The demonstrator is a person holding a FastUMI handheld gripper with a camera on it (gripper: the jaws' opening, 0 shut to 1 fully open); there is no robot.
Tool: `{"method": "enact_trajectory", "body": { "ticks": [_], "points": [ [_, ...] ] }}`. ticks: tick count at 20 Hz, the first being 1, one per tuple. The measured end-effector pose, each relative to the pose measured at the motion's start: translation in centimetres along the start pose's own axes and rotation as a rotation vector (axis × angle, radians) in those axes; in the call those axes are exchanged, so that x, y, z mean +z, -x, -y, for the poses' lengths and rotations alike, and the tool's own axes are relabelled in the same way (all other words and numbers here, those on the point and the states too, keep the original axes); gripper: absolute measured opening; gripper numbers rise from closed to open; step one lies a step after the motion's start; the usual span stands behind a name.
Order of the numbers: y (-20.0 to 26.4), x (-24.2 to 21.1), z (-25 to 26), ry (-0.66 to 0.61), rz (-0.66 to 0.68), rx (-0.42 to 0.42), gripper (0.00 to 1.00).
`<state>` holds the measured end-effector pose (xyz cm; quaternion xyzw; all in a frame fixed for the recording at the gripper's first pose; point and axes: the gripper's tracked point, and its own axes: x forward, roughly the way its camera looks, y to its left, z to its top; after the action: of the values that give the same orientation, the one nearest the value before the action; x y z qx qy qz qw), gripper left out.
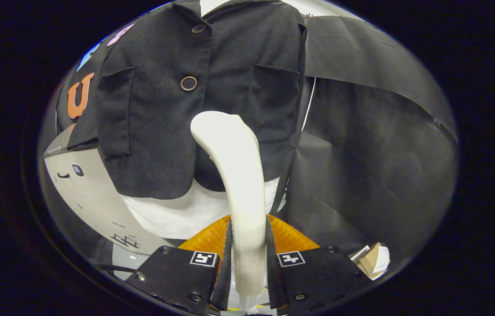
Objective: Iron the clothes twice with a garment steamer, once on the left side and once on the right side.
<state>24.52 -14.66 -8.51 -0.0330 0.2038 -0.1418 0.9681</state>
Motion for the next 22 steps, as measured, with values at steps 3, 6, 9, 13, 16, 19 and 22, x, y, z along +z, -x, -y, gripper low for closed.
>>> {"method": "enact_trajectory", "body": {
  "ticks": [3,6,9,13,16,19,22],
  "points": [
    [0.2,0.0,-0.2,-0.021,-0.006,0.037,0.37],
    [0.5,0.4,0.2,-0.036,0.001,0.061,0.37],
    [1.2,0.8,1.0,-0.055,0.012,0.089,0.37],
    [3.7,0.5,1.1,-0.068,0.029,0.126,0.37],
    [7.8,-0.1,0.6,-0.068,0.048,0.133,0.37],
    [13.2,-1.1,-0.1,-0.065,0.081,0.123,0.37],
    [19.1,-2.4,-2.6,-0.075,0.111,0.143,0.37]
  ]
}}
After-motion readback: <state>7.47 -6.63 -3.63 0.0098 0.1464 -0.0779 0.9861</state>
